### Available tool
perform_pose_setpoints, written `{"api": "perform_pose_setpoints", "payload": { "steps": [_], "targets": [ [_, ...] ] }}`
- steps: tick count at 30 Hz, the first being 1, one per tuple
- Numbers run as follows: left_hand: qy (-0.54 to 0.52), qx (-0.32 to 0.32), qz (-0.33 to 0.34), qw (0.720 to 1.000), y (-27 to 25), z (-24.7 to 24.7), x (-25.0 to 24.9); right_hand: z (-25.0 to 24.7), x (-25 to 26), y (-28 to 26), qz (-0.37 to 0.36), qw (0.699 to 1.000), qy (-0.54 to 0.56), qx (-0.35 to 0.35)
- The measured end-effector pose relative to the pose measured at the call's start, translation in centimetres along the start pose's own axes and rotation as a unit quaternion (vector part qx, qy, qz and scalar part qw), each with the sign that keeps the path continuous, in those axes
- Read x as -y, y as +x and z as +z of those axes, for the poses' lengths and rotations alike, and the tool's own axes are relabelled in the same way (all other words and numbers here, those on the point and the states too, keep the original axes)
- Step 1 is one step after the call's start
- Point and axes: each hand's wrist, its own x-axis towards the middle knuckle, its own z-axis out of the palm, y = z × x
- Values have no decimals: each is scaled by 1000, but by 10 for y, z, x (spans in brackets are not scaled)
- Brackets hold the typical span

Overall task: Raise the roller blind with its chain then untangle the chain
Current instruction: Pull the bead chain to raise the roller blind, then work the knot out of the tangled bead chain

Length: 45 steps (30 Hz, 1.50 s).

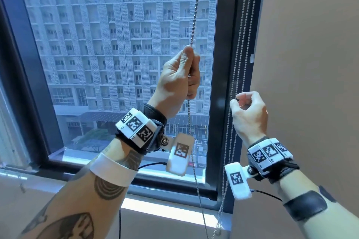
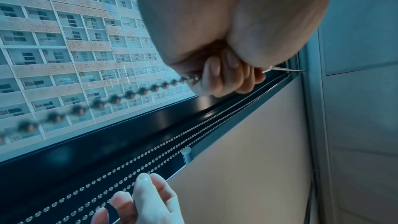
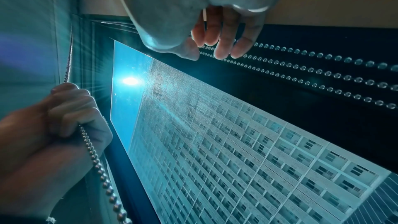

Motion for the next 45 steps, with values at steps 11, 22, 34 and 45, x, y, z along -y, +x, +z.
{"api": "perform_pose_setpoints", "payload": {
  "steps": [11,22,34,45],
  "targets": [
    [-2,3,6,1000,0,0,2,-4,1,-8,-8,1000,-19,23],
    [38,0,12,999,-10,-6,9,9,10,-21,-43,999,13,-19],
    [52,-17,15,998,-13,-18,12,-15,16,-21,-63,974,202,79],
    [42,-9,-17,999,-23,-1,32,-25,41,-25,-16,944,256,208]
  ]
}}
